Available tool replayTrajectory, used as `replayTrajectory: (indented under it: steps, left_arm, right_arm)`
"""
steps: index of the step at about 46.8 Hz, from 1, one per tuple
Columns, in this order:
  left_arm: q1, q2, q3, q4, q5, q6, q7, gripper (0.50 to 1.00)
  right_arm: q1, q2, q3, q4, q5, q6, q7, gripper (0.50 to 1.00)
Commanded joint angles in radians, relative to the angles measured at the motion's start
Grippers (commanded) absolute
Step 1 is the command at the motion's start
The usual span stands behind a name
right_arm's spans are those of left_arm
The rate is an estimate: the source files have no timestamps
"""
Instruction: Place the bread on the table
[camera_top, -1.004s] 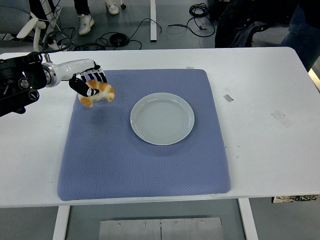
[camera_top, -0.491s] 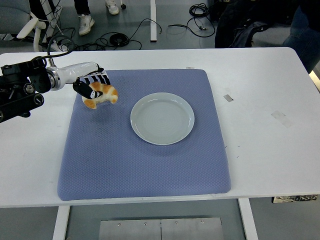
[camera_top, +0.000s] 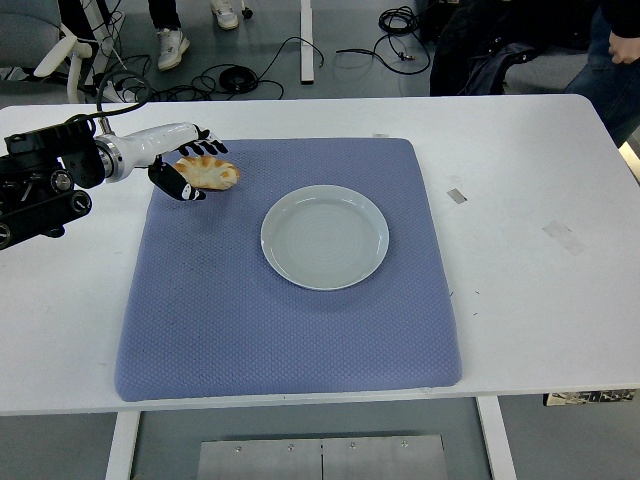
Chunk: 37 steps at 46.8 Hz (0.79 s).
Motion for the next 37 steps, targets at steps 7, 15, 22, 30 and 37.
replayTrajectory:
  steps: [7,15,22,30,37]
  left_arm:
    - [0.001,0.013,-0.024,0.001,-0.028,0.033,-0.006,0.843]
    - [0.006,0.038,-0.110,0.001,-0.142,0.038,-0.049,0.843]
    - [0.001,0.046,-0.132,0.013,-0.248,0.034,-0.072,0.842]
    - [0.006,0.044,-0.198,0.013,-0.362,0.024,-0.072,0.842]
    - [0.009,0.043,-0.261,0.034,-0.458,-0.011,-0.072,0.839]
  right_arm:
    - [0.000,0.000,0.000,0.000,-0.001,0.000,0.000,1.000]
    - [0.000,0.000,0.000,0.000,-0.001,0.000,0.000,1.000]
    - [0.000,0.000,0.000,0.000,0.000,0.000,0.000,1.000]
    - [0.000,0.000,0.000,0.000,0.000,0.000,0.000,1.000]
    - [0.000,0.000,0.000,0.000,-0.001,0.000,0.000,1.000]
